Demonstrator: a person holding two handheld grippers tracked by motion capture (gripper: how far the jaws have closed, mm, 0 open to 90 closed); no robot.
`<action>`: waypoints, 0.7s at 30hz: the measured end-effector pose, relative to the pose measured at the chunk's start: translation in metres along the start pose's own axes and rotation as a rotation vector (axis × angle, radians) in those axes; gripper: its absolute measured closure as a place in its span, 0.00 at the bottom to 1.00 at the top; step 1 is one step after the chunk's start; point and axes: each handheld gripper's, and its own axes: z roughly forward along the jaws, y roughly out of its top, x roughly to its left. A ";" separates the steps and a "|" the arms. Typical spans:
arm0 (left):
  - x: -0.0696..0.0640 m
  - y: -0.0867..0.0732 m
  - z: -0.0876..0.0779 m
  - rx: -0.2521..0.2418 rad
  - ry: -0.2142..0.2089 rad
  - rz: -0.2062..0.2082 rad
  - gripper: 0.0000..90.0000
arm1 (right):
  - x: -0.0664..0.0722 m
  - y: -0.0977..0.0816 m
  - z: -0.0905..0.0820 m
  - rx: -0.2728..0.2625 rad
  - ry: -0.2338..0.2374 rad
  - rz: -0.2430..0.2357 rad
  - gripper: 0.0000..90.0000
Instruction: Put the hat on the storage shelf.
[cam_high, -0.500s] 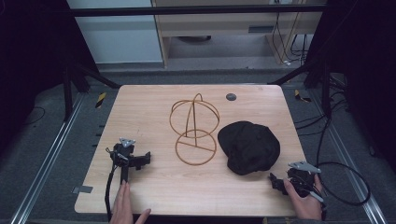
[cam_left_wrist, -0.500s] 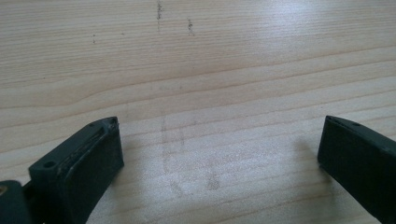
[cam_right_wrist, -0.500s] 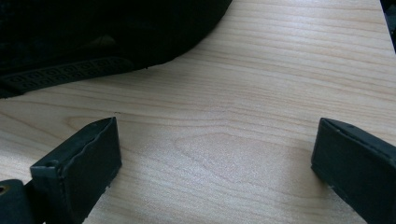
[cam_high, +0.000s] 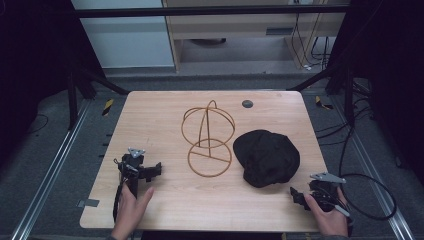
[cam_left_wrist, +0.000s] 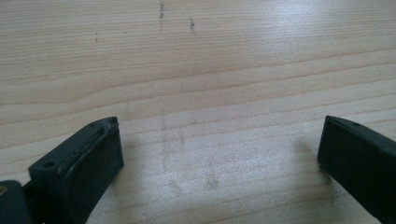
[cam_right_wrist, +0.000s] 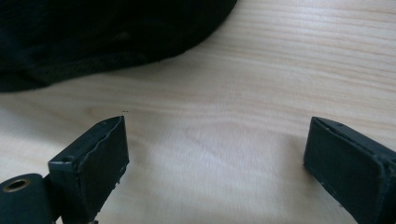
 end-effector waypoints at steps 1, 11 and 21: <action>0.000 0.000 0.000 -0.001 -0.003 0.002 0.00 | 0.001 0.001 -0.004 0.007 -0.003 -0.009 0.07; 0.002 -0.002 -0.002 0.001 -0.024 0.027 0.00 | 0.013 0.044 -0.055 -0.002 0.050 -0.128 0.10; 0.002 -0.002 -0.002 0.001 -0.025 0.025 0.00 | 0.047 0.112 -0.077 -0.006 0.070 -0.281 0.09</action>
